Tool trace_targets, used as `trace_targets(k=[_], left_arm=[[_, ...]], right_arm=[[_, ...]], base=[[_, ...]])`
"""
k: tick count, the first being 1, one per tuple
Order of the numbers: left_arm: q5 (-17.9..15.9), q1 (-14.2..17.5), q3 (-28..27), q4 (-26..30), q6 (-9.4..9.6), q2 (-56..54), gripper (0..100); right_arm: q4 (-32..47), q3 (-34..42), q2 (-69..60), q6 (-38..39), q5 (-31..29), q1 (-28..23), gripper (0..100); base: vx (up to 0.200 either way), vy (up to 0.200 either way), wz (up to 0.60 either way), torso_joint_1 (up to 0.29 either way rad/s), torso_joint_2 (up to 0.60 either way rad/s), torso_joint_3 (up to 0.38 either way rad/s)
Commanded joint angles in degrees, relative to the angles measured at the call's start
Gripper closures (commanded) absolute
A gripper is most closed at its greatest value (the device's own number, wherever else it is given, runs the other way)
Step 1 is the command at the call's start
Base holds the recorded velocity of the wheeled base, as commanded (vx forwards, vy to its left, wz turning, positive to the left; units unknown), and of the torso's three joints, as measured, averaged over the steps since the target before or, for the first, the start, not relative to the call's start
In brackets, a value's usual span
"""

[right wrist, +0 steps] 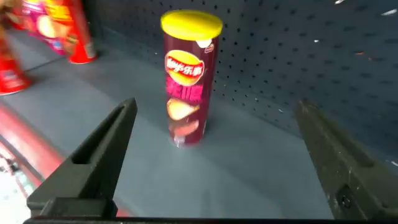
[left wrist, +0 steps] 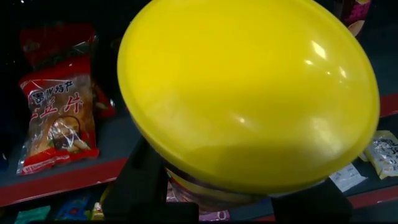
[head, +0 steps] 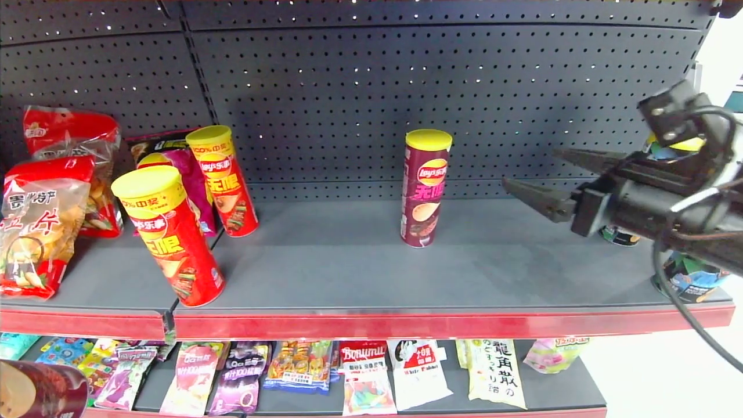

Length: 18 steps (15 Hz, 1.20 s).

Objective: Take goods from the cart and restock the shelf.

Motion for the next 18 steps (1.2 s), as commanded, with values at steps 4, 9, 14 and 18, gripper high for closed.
trace_targets(k=[4, 9, 14, 18], left_arm=[[-0.12, 0.00, 0.28, 0.34, -0.01, 0.32, 100], [-0.03, 0.00, 0.28, 0.34, -0.01, 0.23, 100], [0.23, 0.09, 0.28, 0.34, -0.01, -0.21, 100], [0.15, 0.09, 0.19, 0.34, -0.01, -0.38, 100]], right_arm=[[-3.16, -7.14, 16.50, 2.41, -0.72, 2.24, 0], [-3.16, -12.59, 21.86, 2.85, -1.07, 4.88, 0], [-3.16, -18.57, 26.43, 3.46, -1.07, 5.32, 0], [-3.16, -21.56, 29.42, 3.55, -1.07, 5.32, 0]], base=[[0.000, 0.000, 0.00, 0.000, 0.00, 0.000], [0.000, 0.000, 0.00, 0.000, 0.00, 0.000], [0.000, 0.000, 0.00, 0.000, 0.00, 0.000], [0.000, 0.000, 0.00, 0.000, 0.00, 0.000]])
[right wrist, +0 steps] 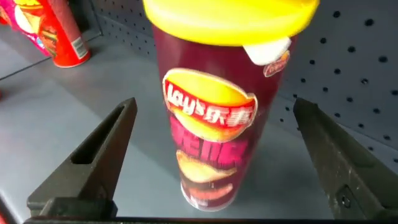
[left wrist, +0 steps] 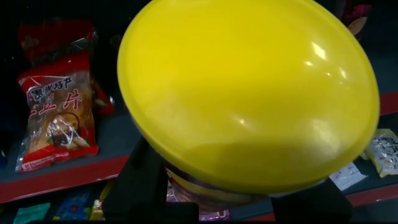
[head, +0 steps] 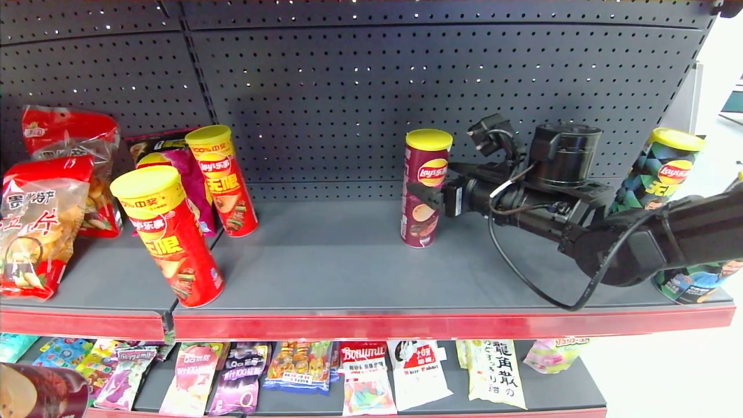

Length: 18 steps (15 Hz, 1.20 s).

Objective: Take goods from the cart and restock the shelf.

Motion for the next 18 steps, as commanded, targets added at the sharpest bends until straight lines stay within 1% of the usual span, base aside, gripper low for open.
trace_targets(k=[1, 3, 9, 14, 15, 18], left_arm=[[-0.04, 0.00, 0.02, -0.01, 0.01, -0.09, 100], [0.05, 0.00, 0.20, 0.08, 0.01, -0.27, 100], [0.05, 0.00, 0.81, 0.17, 0.01, -0.44, 100], [0.05, 0.00, 2.66, 0.08, 0.01, -1.23, 100], [0.05, 0.00, 2.66, 0.08, 0.01, -1.14, 100], [-0.04, 0.00, 3.45, 0.08, 0.01, -1.14, 100]], right_arm=[[0.08, -2.57, 2.78, 0.00, 0.02, 0.00, 0], [0.17, -5.03, 4.37, 0.00, 0.02, 0.00, 0], [0.96, -8.20, 6.56, 0.79, -0.07, 0.00, 0], [3.07, -12.77, 8.67, 0.88, -0.42, -0.17, 0], [3.07, -12.94, 8.76, 0.88, -0.68, -0.09, 100], [3.07, -11.97, 8.06, 1.41, -1.92, 0.97, 100]], base=[[0.000, 0.000, 0.00, 0.000, 0.00, 0.000], [0.000, 0.000, 0.00, 0.000, 0.00, 0.000], [0.000, 0.000, 0.00, 0.000, 0.00, 0.000], [0.000, 0.000, 0.00, 0.000, 0.00, 0.000], [0.000, 0.000, 0.00, 0.000, 0.00, 0.000], [0.000, 0.000, 0.00, 0.000, 0.00, 0.000]])
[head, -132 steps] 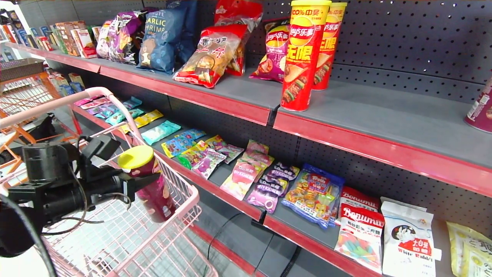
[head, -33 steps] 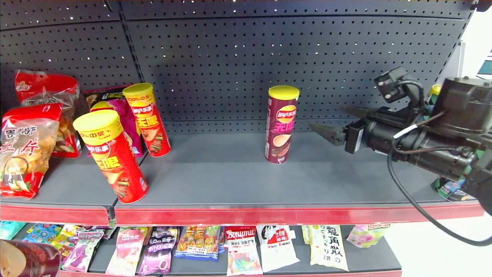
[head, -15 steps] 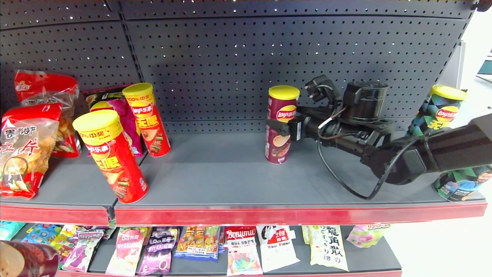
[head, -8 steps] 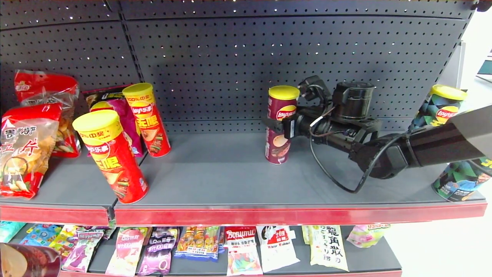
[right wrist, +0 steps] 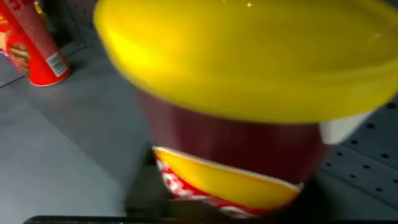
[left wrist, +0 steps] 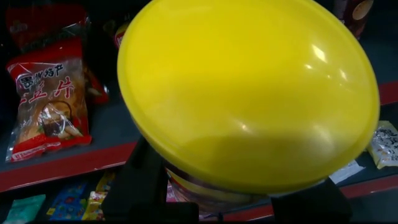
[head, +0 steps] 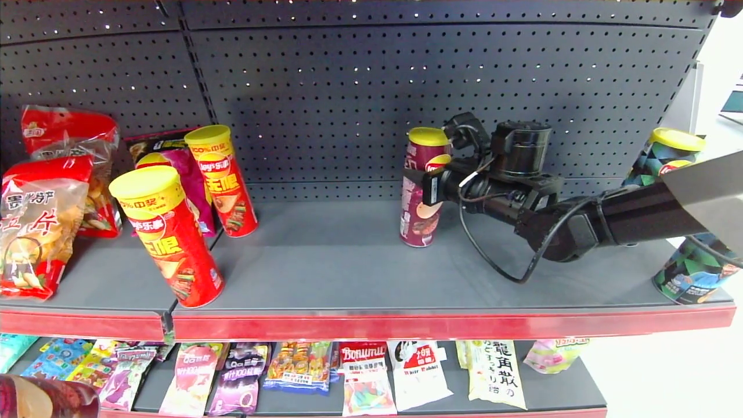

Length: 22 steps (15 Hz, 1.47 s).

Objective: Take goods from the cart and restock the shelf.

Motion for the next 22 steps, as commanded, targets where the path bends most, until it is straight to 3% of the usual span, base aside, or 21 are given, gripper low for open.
trace_targets(k=[1, 9, 16, 18, 22], left_arm=[[-0.01, 0.03, 0.37, -0.01, -0.01, -0.04, 100], [-0.10, 0.03, 0.19, -0.18, -0.01, 0.49, 100], [-0.01, 0.03, 0.19, -0.18, -0.01, 1.11, 100], [-0.01, 0.03, 0.19, -0.18, -0.01, 1.11, 100], [-0.01, 0.03, 0.02, -0.18, -0.01, 1.11, 100]], right_arm=[[-0.09, 0.79, -1.61, 0.01, -1.87, 1.15, 100], [1.23, 18.63, -18.66, 0.45, -15.58, 8.97, 100], [0.97, 22.06, -19.62, 1.59, -22.96, 11.52, 100], [0.79, 21.62, -17.60, 3.96, -28.06, 13.98, 100], [0.62, 21.44, -15.23, 4.49, -30.26, 14.95, 100]], base=[[0.000, 0.000, 0.00, 0.000, 0.00, 0.000], [0.000, 0.000, 0.00, 0.000, 0.00, 0.000], [0.000, 0.000, 0.00, 0.000, 0.00, 0.000], [0.000, 0.000, 0.00, 0.000, 0.00, 0.000], [0.000, 0.000, 0.00, 0.000, 0.00, 0.000]])
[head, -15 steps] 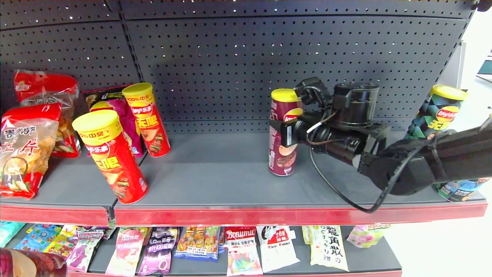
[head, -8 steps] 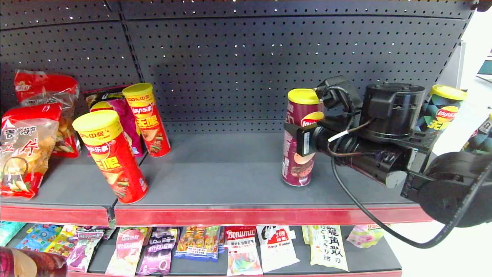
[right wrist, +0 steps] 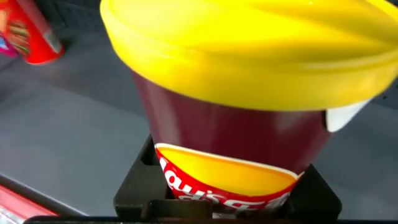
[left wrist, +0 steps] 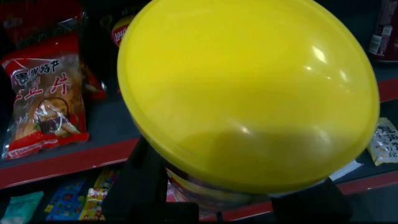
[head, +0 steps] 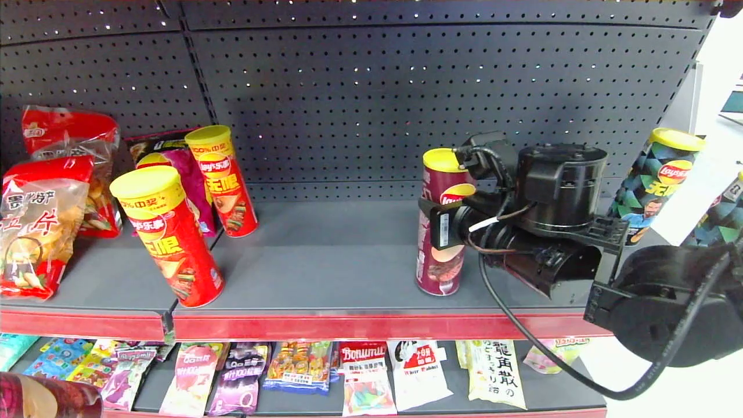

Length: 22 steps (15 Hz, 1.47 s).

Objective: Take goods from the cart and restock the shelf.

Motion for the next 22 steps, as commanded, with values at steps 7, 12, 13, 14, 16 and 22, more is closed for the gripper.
trace_targets(k=[7, 12, 13, 14, 16, 22], left_arm=[[-0.10, 0.00, -0.08, 0.01, -0.01, 0.11, 100], [-0.10, 0.00, -0.08, 0.01, -0.01, -0.07, 100], [-0.10, 0.00, -0.08, 0.01, -0.01, -0.07, 100], [-0.10, 0.00, -0.08, 0.01, -0.01, -0.07, 100], [-0.10, 0.00, -0.08, 0.01, -0.01, 0.02, 100], [-0.19, 0.00, 0.01, 0.01, -0.01, 0.11, 100]], right_arm=[[-0.34, -0.44, 1.56, 0.11, -5.65, 4.15, 100], [-0.34, 1.76, 0.68, 0.11, -6.97, 4.24, 100], [-0.34, 1.76, 0.68, 0.11, -7.24, 4.33, 100], [-0.34, 1.76, 0.68, 0.11, -7.32, 4.33, 100], [-0.34, 1.67, 0.68, 0.11, -7.32, 4.41, 100], [-0.25, 2.55, 0.59, 0.11, -10.31, 8.55, 100]], base=[[0.000, 0.000, 0.00, 0.000, 0.00, 0.000], [0.000, 0.000, 0.00, 0.000, 0.00, 0.000], [0.000, 0.000, 0.00, 0.000, 0.00, 0.000], [0.000, 0.000, 0.00, 0.000, 0.00, 0.000], [0.000, 0.000, 0.00, 0.000, 0.00, 0.000], [0.000, 0.000, 0.00, 0.000, 0.00, 0.000]])
